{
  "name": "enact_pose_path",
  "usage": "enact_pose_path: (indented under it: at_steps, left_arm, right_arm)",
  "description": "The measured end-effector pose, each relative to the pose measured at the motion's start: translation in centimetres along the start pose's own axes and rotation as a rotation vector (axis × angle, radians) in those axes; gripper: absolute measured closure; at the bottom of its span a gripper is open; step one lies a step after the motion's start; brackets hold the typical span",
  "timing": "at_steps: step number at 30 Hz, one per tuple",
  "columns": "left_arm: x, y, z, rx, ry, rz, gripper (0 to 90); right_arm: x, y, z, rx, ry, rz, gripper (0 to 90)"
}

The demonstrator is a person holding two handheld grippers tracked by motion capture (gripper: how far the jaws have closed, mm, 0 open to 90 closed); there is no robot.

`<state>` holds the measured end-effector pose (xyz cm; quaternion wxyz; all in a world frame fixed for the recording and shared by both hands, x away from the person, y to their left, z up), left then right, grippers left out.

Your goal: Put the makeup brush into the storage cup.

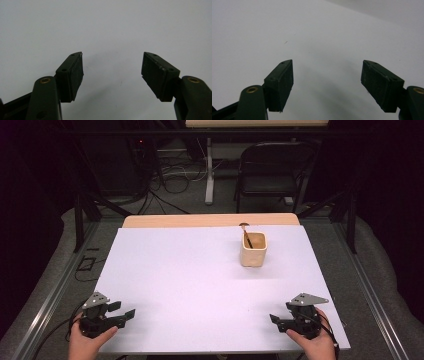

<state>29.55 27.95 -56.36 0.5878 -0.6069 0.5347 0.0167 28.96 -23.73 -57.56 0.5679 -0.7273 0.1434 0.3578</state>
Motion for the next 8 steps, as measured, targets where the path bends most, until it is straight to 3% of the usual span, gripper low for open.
enact_pose_path:
  at_steps: [8]
  left_arm:
    - [0.01,0.07,-0.02,0.004,-0.003,-0.004,34.0]
  right_arm:
    - [0.09,0.15,0.22,0.000,-0.002,-0.006,25.3]
Point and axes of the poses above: each handheld gripper's, and its own axes: x roughly forward along the jaws, y roughly out of its underside, z roughly to its left, the point moved 6 cm from there along x, roughly forward along the jaws, and after that the axes turned 14 degrees about y, right-handed, at the moved point
